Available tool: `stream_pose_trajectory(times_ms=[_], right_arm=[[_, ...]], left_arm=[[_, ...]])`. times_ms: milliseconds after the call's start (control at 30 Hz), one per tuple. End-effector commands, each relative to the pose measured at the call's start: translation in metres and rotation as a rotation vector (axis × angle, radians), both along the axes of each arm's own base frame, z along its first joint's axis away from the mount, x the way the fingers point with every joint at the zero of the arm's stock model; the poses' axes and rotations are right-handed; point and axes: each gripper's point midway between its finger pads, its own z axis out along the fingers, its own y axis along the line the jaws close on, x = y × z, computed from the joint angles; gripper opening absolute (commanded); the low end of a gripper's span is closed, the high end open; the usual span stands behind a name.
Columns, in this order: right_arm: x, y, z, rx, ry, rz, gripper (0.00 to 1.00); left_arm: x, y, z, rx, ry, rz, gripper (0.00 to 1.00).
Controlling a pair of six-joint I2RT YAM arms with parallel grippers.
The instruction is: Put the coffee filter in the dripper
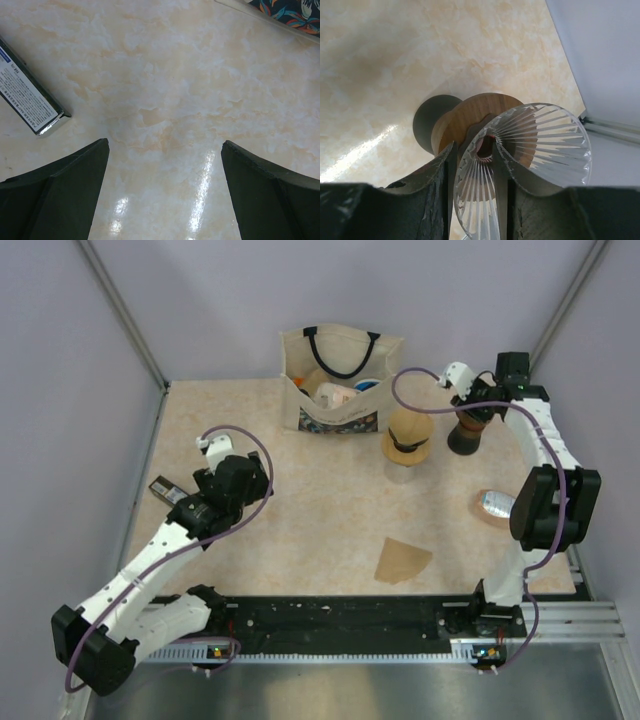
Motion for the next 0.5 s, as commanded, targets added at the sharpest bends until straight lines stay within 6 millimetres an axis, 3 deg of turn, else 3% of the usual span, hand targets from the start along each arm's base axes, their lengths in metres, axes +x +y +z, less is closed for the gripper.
stream_pose_trajectory(times_ms=[0, 233, 467], right_arm=[[0.009, 0.007, 0.06, 0.033, -0.133, -0.013, 0.36], [0.012, 0.01, 0.087, 0.061, -0.191, -0.02, 0.44], [-0.001, 0.02, 0.119, 0.112, -0.255, 0.002, 0.56]], left_arm=[[0.008, -0.006, 0.012, -0.014, -0.025, -0.012, 0.99], [0.008, -0.009, 0.012, -0.025, -0.022, -0.024, 0.99], [0.007, -0.009, 0.014, -0.033, -0.031, -0.027, 0.99]])
